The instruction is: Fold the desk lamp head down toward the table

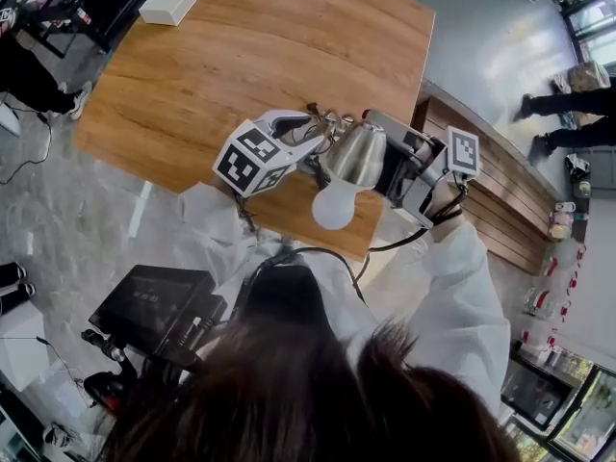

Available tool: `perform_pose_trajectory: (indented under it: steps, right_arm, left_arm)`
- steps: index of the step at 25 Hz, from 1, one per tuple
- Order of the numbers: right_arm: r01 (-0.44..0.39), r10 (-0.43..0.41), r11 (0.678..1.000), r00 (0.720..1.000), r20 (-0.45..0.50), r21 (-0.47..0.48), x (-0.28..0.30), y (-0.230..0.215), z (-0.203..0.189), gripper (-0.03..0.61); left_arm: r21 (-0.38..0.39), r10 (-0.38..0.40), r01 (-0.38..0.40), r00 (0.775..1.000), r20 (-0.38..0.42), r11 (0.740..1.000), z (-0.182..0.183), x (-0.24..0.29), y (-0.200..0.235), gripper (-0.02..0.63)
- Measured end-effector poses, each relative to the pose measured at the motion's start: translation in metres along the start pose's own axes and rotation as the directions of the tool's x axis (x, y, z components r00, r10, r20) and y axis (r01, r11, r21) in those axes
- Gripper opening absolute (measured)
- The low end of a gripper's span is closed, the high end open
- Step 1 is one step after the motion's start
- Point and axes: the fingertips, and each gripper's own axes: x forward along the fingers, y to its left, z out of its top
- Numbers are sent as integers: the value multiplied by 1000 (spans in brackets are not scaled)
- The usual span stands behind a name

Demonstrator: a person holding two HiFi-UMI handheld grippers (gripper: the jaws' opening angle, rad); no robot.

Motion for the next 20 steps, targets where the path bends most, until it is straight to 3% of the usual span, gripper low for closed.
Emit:
perform_pose_trajectory:
  steps: [9, 15, 20]
  right_arm:
    - [-53, 77, 982, 989, -127, 179, 11, -2, -22, 187]
    - [-80, 111, 976, 983, -147, 202, 12, 2, -25, 187]
    - [-76, 100, 985, 983, -153, 156, 11, 4, -28, 186]
  left_arm:
    - [129, -65, 68, 998, -23, 989, 5, 14, -17, 120]
    - [117, -113, 120, 991, -67, 986, 5, 15, -21, 112]
    - [85, -130, 137, 988, -85, 987, 5, 14, -21, 114]
